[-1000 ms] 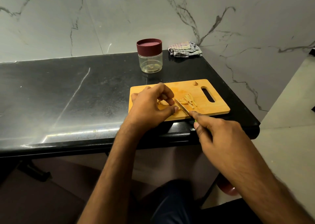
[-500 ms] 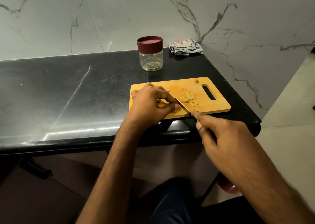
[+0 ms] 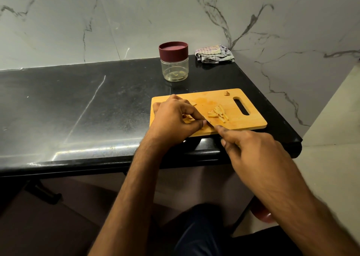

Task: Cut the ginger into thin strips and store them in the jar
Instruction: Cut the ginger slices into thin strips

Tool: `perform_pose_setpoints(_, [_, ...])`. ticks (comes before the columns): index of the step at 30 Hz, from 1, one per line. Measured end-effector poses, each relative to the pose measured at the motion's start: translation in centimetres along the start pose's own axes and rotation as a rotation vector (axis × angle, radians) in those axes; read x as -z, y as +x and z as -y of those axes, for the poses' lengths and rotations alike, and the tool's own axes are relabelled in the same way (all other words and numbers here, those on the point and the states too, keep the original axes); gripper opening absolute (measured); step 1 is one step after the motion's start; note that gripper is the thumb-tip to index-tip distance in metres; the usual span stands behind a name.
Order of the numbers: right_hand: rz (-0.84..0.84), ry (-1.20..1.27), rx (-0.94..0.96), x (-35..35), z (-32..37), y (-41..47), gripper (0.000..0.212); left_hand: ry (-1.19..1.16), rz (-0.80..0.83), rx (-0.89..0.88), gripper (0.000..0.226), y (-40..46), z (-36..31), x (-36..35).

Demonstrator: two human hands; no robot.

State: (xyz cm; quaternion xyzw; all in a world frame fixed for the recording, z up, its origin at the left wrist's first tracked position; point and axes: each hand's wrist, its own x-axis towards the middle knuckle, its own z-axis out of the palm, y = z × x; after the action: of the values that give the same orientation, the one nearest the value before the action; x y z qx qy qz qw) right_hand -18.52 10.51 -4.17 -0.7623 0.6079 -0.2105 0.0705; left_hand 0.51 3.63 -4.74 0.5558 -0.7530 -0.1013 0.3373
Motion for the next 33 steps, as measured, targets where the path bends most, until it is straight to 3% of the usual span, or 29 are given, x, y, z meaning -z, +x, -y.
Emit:
perform_pose_setpoints(6, [-0.01,-0.034,-0.02,-0.1,-0.9,-0.7,0.043,0.005,-0.008,-0.001,0.011,-0.1,0.0,-0.1])
perform_pose_setpoints(13, [-0.014,0.004,0.002,-0.2,-0.8,-0.5,0.043,0.217,0.08,-0.09,0.021,-0.2,-0.6,-0.5])
perform_pose_setpoints(21, [-0.081,0.093,-0.007,0.0,-0.6,-1.0,0.041,0.028,-0.015,-0.027,0.03,-0.4,-0.1,-0.4])
perform_pose_setpoints(28, [-0.058,0.128,-0.021,0.1,-0.1,-1.0,0.04,-0.025,-0.009,0.06,0.008,-0.3,-0.1,-0.2])
perform_pose_setpoints(33, [-0.049,0.094,0.005,0.4,-0.1,-1.4,0.04,-0.045,0.001,0.053,0.016,-0.3,-0.1,-0.1])
